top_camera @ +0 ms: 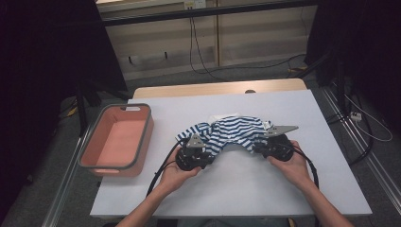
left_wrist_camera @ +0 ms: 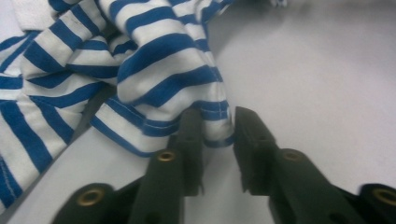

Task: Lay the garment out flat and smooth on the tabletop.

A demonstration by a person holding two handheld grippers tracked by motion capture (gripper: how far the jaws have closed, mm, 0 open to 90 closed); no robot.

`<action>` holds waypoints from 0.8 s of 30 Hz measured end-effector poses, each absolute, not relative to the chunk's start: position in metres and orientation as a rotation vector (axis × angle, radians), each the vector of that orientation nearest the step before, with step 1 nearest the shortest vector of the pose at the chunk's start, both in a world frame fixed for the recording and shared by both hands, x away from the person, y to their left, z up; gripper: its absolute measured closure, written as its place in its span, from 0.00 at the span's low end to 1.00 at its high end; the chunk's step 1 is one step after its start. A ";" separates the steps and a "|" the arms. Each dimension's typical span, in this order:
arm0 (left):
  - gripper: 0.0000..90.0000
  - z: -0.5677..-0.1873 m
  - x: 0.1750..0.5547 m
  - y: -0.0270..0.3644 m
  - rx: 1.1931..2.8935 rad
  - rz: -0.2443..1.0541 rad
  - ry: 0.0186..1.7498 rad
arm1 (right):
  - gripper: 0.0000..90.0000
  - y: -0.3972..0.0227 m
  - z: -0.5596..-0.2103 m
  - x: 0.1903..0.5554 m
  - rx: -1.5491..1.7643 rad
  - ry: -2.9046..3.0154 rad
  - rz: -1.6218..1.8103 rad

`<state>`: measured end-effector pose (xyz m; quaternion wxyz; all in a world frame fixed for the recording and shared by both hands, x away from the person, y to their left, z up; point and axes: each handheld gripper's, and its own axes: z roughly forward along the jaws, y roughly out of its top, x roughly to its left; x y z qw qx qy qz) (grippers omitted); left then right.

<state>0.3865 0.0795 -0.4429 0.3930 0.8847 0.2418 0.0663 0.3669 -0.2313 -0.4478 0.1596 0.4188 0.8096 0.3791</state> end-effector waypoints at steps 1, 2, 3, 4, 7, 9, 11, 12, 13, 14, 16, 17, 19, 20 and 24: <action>0.77 -0.442 0.387 0.081 2.237 0.161 0.616 | 0.97 -0.236 -0.448 0.368 1.211 2.305 1.079; 0.73 -0.441 0.388 0.082 2.235 0.154 0.619 | 0.97 -0.240 -0.448 0.369 1.230 2.292 1.078; 0.72 -0.440 0.389 0.084 2.231 0.162 0.622 | 0.97 -0.245 -0.447 0.370 1.245 2.281 1.077; 0.72 -0.439 0.390 0.086 2.227 0.165 0.625 | 0.97 -0.249 -0.447 0.370 1.256 2.271 1.079; 0.74 -0.433 0.393 0.095 2.199 0.170 0.643 | 0.97 -0.256 -0.446 0.371 1.285 2.238 1.087; 0.76 -0.431 0.397 0.099 2.190 0.198 0.665 | 0.97 -0.258 -0.444 0.370 1.284 2.230 1.096; 0.77 -0.433 0.402 0.102 2.183 0.230 0.686 | 0.97 -0.258 -0.444 0.370 1.282 2.233 1.103; 0.77 -0.435 0.406 0.103 2.184 0.238 0.704 | 0.97 -0.257 -0.445 0.370 1.279 2.238 1.101; 0.77 -0.438 0.412 0.105 2.176 0.226 0.728 | 0.97 -0.256 -0.445 0.371 1.276 2.246 1.100; 0.78 -0.441 0.417 0.107 2.158 0.213 0.762 | 0.97 -0.255 -0.446 0.371 1.273 2.256 1.098; 0.79 -0.445 0.424 0.109 2.144 0.216 0.812 | 0.97 -0.252 -0.447 0.371 1.264 2.264 1.100; 0.79 -0.446 0.427 0.110 2.148 0.214 0.817 | 0.97 -0.251 -0.447 0.371 1.260 2.269 1.099; 0.79 -0.447 0.429 0.110 2.136 0.221 0.826 | 0.97 -0.249 -0.448 0.371 1.252 2.277 1.102; 0.79 -0.448 0.430 0.109 2.134 0.229 0.835 | 0.97 -0.248 -0.448 0.371 1.250 2.282 1.102; 0.74 -0.455 0.428 0.099 2.186 0.203 0.790 | 0.97 -0.247 -0.449 0.371 1.251 2.287 1.102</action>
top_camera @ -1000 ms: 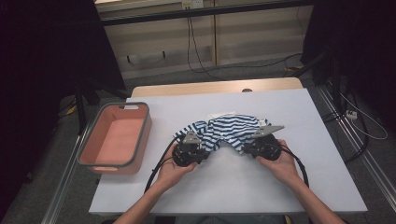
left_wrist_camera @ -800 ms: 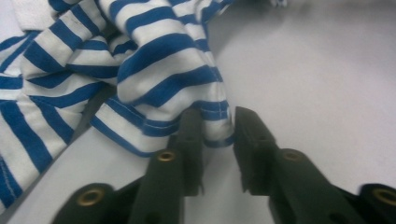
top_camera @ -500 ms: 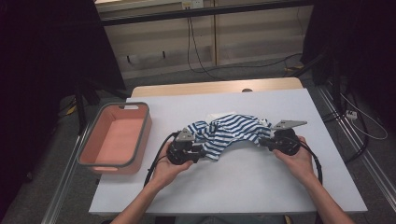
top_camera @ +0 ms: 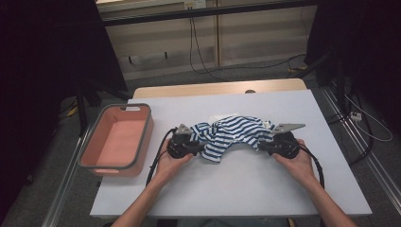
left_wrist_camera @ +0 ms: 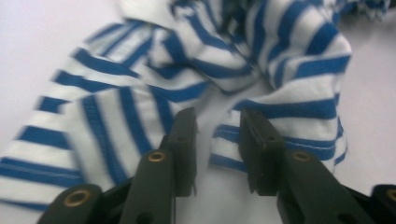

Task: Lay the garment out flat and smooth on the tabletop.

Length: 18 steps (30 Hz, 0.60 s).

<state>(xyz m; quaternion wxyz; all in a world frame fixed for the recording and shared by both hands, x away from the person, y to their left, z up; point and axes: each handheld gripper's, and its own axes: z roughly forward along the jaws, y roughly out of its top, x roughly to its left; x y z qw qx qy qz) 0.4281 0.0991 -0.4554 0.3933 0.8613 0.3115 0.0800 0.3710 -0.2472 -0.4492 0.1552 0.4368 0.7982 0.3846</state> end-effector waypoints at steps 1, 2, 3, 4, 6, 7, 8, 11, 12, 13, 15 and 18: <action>0.72 -0.458 0.427 0.095 2.212 0.201 0.767 | 0.97 -0.247 -0.449 0.371 1.250 2.288 1.102; 0.72 -0.460 0.425 0.092 2.241 0.218 0.744 | 0.97 -0.247 -0.449 0.370 1.249 2.289 1.104; 0.70 -0.461 0.422 0.089 2.241 0.243 0.731 | 0.97 -0.246 -0.449 0.370 1.249 2.290 1.105; 0.70 -0.460 0.421 0.088 2.249 0.254 0.728 | 0.97 -0.246 -0.449 0.370 1.245 2.294 1.104; 0.81 -0.460 0.419 0.087 2.243 0.218 0.731 | 0.97 -0.246 -0.450 0.371 1.244 2.300 1.103; 0.83 -0.460 0.418 0.086 2.242 0.206 0.740 | 0.97 -0.245 -0.450 0.371 1.245 2.304 1.100; 0.89 -0.459 0.418 0.086 2.240 0.167 0.743 | 0.97 -0.244 -0.451 0.371 1.240 2.310 1.100; 0.95 -0.457 0.414 0.086 2.252 0.144 0.752 | 0.97 -0.243 -0.451 0.370 1.237 2.321 1.101; 0.96 -0.456 0.413 0.086 2.262 0.142 0.752 | 0.97 -0.242 -0.451 0.370 1.235 2.323 1.102; 0.96 -0.455 0.411 0.087 2.268 0.141 0.752 | 0.97 -0.241 -0.450 0.369 1.235 2.321 1.106; 0.96 -0.452 0.407 0.089 2.274 0.150 0.742 | 0.97 -0.240 -0.450 0.368 1.233 2.326 1.110; 0.96 -0.444 0.400 0.097 2.265 0.170 0.749 | 0.97 -0.238 -0.449 0.365 1.220 2.333 1.111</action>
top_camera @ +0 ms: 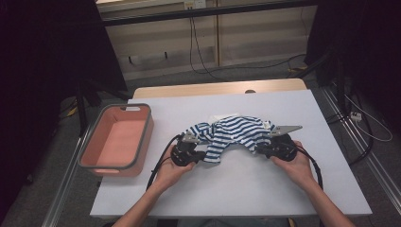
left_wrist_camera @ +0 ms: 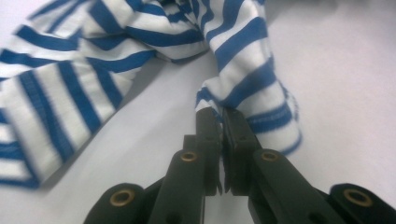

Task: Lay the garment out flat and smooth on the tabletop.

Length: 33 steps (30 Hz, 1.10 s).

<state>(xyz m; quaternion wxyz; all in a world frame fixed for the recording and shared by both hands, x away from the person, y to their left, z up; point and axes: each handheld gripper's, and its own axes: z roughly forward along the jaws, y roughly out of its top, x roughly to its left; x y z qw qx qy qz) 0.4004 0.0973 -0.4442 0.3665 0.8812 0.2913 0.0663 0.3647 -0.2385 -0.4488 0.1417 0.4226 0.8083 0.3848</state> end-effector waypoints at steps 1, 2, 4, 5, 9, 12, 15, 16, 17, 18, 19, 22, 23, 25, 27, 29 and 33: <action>0.96 -0.441 0.399 0.101 2.255 0.179 0.749 | 0.97 -0.238 -0.448 0.363 1.216 2.335 1.109; 0.96 -0.438 0.398 0.104 2.246 0.185 0.751 | 0.97 -0.238 -0.447 0.361 1.212 2.337 1.112; 0.96 -0.432 0.395 0.110 2.233 0.194 0.755 | 0.97 -0.238 -0.446 0.356 1.206 2.337 1.116; 0.96 -0.431 0.393 0.112 2.228 0.192 0.755 | 0.97 -0.239 -0.445 0.354 1.204 2.335 1.117; 0.96 -0.429 0.385 0.124 2.226 0.213 0.758 | 0.97 -0.243 -0.443 0.343 1.214 2.327 1.129; 0.96 -0.429 0.379 0.129 2.214 0.207 0.761 | 0.97 -0.248 -0.443 0.335 1.223 2.324 1.130; 0.96 -0.426 0.373 0.134 2.201 0.199 0.755 | 0.97 -0.253 -0.443 0.328 1.230 2.321 1.126; 0.96 -0.425 0.371 0.135 2.193 0.191 0.756 | 0.97 -0.255 -0.444 0.326 1.232 2.321 1.126; 0.96 -0.424 0.369 0.137 2.195 0.190 0.745 | 0.97 -0.256 -0.444 0.324 1.233 2.322 1.124; 0.96 -0.423 0.366 0.139 2.192 0.192 0.741 | 0.97 -0.257 -0.444 0.323 1.235 2.321 1.124; 0.96 -0.423 0.363 0.140 2.188 0.188 0.739 | 0.97 -0.257 -0.445 0.321 1.236 2.323 1.124; 0.96 -0.424 0.355 0.146 2.186 0.176 0.728 | 0.97 -0.257 -0.446 0.316 1.229 2.339 1.117; 0.96 -0.424 0.352 0.148 2.188 0.169 0.725 | 0.97 -0.256 -0.447 0.314 1.231 2.344 1.119; 0.96 -0.426 0.347 0.152 2.192 0.164 0.722 | 0.97 -0.254 -0.448 0.310 1.220 2.359 1.115; 0.96 -0.430 0.344 0.155 2.201 0.156 0.725 | 0.97 -0.250 -0.448 0.307 1.206 2.371 1.120; 0.96 -0.435 0.345 0.156 2.208 0.162 0.731 | 0.97 -0.245 -0.449 0.307 1.192 2.384 1.119; 0.93 -0.443 0.351 0.154 2.232 0.183 0.751 | 0.90 -0.236 -0.454 0.311 1.185 2.403 1.106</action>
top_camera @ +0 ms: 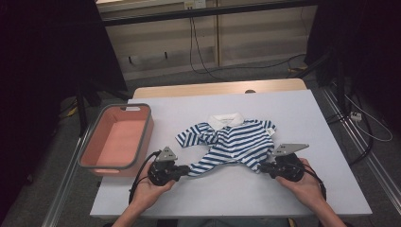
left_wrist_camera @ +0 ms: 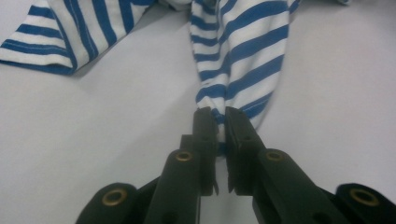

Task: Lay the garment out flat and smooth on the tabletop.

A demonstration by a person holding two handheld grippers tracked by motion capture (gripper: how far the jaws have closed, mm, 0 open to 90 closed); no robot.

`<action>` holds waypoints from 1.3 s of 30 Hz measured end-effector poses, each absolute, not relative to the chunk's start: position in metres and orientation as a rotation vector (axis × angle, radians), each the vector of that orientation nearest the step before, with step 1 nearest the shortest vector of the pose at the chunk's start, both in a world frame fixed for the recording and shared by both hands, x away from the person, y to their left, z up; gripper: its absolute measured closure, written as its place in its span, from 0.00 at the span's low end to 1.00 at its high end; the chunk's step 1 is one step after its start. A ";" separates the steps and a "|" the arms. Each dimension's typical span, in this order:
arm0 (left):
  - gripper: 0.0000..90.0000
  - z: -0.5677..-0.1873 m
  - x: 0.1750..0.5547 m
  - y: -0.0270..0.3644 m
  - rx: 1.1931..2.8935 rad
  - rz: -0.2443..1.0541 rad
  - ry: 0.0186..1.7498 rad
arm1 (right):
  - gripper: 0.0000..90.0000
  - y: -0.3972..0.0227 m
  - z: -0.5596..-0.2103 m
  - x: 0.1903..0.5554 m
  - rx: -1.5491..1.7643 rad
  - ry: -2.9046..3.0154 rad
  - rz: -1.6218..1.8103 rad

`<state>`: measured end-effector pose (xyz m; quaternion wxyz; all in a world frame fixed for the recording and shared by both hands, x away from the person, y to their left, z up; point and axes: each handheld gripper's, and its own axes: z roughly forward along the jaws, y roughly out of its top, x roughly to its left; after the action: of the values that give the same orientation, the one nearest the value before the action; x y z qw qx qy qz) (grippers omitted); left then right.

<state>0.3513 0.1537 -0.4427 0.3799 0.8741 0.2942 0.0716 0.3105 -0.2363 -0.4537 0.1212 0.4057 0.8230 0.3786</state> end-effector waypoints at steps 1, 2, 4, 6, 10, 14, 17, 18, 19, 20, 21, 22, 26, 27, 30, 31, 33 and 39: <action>0.90 -0.443 0.352 0.153 2.242 0.189 0.759 | 0.87 -0.235 -0.455 0.311 1.183 2.406 1.106; 0.86 -0.444 0.353 0.152 2.237 0.202 0.769 | 0.81 -0.235 -0.456 0.312 1.189 2.405 1.106; 0.80 -0.444 0.353 0.151 2.236 0.209 0.769 | 0.74 -0.236 -0.455 0.312 1.189 2.393 1.114; 0.76 -0.442 0.351 0.150 2.224 0.234 0.755 | 0.66 -0.240 -0.451 0.312 1.193 2.365 1.142; 0.73 -0.435 0.345 0.149 2.192 0.254 0.728 | 0.67 -0.256 -0.444 0.311 1.239 2.281 1.196; 0.74 -0.430 0.339 0.141 2.184 0.235 0.682 | 0.75 -0.269 -0.447 0.316 1.289 2.242 1.113; 0.73 -0.433 0.338 0.129 2.211 0.218 0.653 | 0.75 -0.273 -0.454 0.324 1.318 2.252 1.088; 0.72 -0.434 0.339 0.126 2.218 0.225 0.646 | 0.73 -0.273 -0.455 0.327 1.325 2.249 1.093; 0.69 -0.434 0.340 0.122 2.216 0.224 0.650 | 0.70 -0.272 -0.456 0.330 1.322 2.244 1.090; 0.67 -0.435 0.342 0.119 2.207 0.226 0.651 | 0.67 -0.271 -0.456 0.333 1.319 2.238 1.088; 0.63 -0.434 0.344 0.115 2.215 0.223 0.645 | 0.67 -0.270 -0.457 0.335 1.316 2.238 1.098; 0.60 -0.435 0.347 0.112 2.219 0.224 0.631 | 0.66 -0.268 -0.458 0.338 1.315 2.240 1.102; 0.56 -0.443 0.353 0.095 2.279 0.211 0.607 | 0.79 -0.259 -0.464 0.345 1.301 2.270 1.097; 0.57 -0.445 0.353 0.092 2.285 0.220 0.608 | 0.85 -0.257 -0.464 0.345 1.291 2.284 1.091; 0.82 -0.442 0.359 0.094 2.287 0.189 0.603 | 0.98 -0.256 -0.458 0.341 1.269 2.285 1.116; 0.90 -0.441 0.361 0.096 2.269 0.190 0.610 | 0.99 -0.256 -0.455 0.339 1.267 2.283 1.121; 0.98 -0.435 0.367 0.102 2.238 0.182 0.638 | 0.99 -0.259 -0.451 0.336 1.260 2.280 1.115; 0.99 -0.430 0.386 0.114 2.170 0.184 0.717 | 0.99 -0.276 -0.439 0.325 1.286 2.250 1.117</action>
<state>0.3859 0.1144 -0.4300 0.4117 0.8625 0.2850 0.0732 0.3254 -0.2759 -0.4392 0.1590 0.4498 0.7871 0.3909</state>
